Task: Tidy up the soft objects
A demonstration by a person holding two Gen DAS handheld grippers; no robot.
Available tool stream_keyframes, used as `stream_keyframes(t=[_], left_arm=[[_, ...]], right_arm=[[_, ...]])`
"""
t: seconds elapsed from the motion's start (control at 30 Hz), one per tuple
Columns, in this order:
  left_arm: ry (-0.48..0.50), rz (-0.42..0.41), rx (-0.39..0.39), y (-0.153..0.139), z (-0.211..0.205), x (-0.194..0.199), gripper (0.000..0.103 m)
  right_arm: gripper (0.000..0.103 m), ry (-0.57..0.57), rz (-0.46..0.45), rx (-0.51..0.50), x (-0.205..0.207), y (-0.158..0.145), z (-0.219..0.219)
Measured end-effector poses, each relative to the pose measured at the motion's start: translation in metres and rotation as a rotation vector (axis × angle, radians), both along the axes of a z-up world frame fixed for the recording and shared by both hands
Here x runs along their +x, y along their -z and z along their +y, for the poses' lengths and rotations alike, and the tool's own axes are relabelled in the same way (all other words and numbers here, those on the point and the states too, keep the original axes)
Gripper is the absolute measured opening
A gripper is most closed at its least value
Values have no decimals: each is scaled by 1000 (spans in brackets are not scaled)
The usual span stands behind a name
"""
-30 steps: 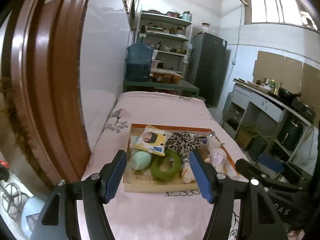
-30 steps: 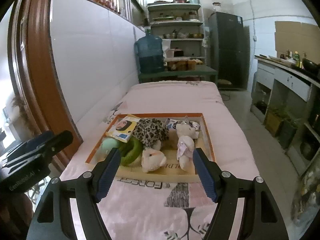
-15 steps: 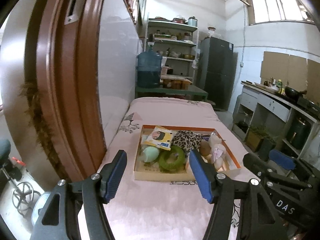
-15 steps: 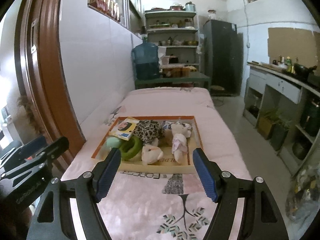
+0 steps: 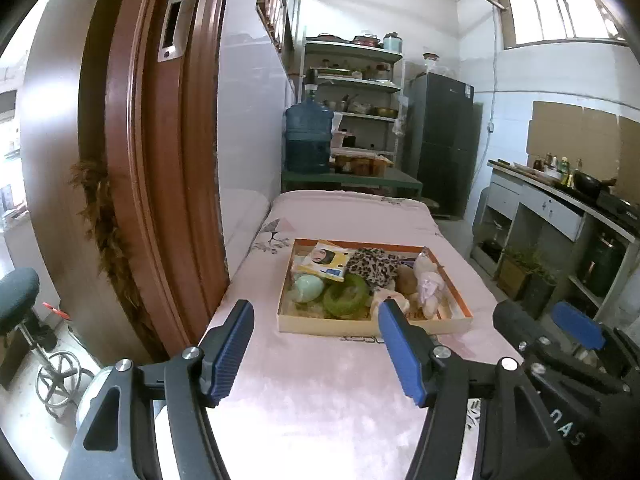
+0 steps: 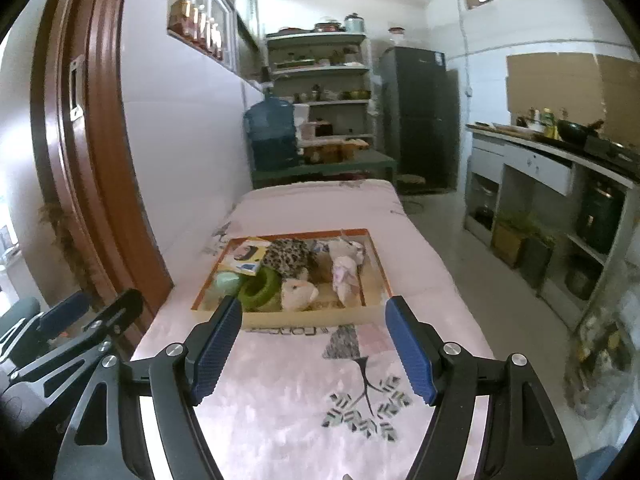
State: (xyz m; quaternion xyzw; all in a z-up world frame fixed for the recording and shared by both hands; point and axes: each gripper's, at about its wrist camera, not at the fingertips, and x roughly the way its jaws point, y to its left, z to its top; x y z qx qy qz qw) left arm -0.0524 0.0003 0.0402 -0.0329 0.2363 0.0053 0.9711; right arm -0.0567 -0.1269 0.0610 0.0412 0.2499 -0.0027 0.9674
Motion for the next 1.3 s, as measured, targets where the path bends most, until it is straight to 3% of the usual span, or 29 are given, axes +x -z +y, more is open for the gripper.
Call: stream_keyframes(t=[0.33, 1.3], left_arm=[[-61, -5, 66, 0, -2, -7, 65], [-57, 37, 53, 12, 2, 5, 65]], right_arm=[[76, 62, 2, -39, -3, 2, 1], [76, 33, 31, -61, 12, 13, 9]])
